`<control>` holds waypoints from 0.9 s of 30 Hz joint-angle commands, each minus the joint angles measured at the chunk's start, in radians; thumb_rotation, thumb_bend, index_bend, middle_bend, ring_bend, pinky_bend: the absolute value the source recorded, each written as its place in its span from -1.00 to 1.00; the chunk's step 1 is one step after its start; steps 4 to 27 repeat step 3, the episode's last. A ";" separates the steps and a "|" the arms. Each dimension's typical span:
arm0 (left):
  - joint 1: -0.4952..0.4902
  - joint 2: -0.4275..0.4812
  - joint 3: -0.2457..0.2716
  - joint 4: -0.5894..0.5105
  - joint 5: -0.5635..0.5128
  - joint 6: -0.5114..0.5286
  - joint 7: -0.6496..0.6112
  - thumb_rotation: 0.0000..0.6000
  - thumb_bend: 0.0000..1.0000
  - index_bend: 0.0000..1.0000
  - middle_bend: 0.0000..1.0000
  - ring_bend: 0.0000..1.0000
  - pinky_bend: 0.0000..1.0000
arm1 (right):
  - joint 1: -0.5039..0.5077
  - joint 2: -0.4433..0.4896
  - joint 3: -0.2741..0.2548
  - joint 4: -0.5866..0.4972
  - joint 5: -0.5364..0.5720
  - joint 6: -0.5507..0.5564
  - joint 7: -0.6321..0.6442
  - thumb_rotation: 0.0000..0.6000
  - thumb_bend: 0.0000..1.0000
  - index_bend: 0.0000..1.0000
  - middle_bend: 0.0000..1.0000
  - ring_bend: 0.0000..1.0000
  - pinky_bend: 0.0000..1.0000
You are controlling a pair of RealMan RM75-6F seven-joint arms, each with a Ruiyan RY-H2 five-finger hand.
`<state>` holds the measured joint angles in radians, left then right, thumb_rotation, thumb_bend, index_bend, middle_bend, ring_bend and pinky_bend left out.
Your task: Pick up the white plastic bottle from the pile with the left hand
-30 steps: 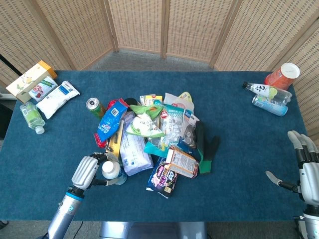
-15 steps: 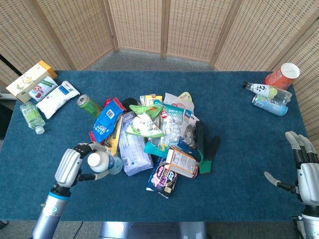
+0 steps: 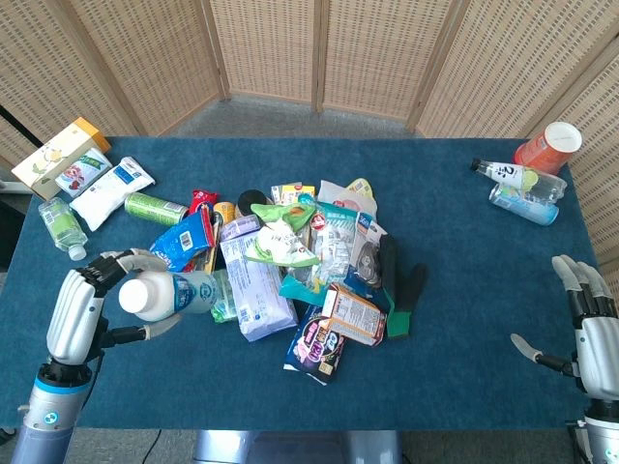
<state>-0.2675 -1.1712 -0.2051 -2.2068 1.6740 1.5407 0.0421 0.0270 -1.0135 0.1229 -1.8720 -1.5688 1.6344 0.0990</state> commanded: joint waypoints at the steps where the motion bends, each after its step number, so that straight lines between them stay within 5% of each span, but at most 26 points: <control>1: -0.001 0.010 -0.010 -0.011 -0.002 0.007 0.007 1.00 -1.00 0.69 0.59 0.10 -0.04 | 0.000 0.000 0.000 0.000 -0.001 0.000 0.000 1.00 -1.00 -1.00 -1.00 -1.00 -1.00; 27: -0.001 0.016 -0.015 -0.016 -0.004 0.009 0.006 1.00 -1.00 0.69 0.59 0.10 -0.04 | 0.000 -0.001 -0.001 0.000 -0.001 -0.001 -0.001 1.00 -1.00 -1.00 -1.00 -1.00 -1.00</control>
